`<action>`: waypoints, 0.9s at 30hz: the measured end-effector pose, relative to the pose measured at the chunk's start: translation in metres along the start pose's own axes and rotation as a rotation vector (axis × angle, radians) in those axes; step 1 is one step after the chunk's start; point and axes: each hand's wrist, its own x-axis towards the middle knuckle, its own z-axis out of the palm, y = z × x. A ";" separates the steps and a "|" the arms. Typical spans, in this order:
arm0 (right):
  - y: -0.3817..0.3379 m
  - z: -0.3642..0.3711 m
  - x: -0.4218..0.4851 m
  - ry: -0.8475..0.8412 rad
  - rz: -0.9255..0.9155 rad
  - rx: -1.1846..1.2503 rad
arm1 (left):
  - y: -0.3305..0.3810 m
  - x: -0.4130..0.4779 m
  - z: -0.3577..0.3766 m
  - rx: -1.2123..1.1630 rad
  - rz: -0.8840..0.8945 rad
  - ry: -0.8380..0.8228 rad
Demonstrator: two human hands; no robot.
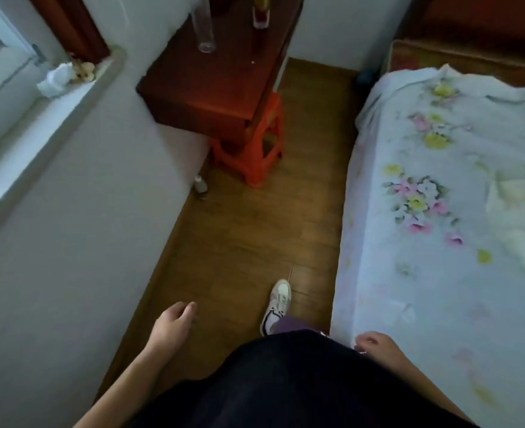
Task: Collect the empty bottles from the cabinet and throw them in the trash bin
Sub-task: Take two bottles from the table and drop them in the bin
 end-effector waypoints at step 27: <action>-0.327 -0.209 0.216 0.092 -0.037 0.310 | 0.414 0.272 -0.019 0.151 0.153 -0.225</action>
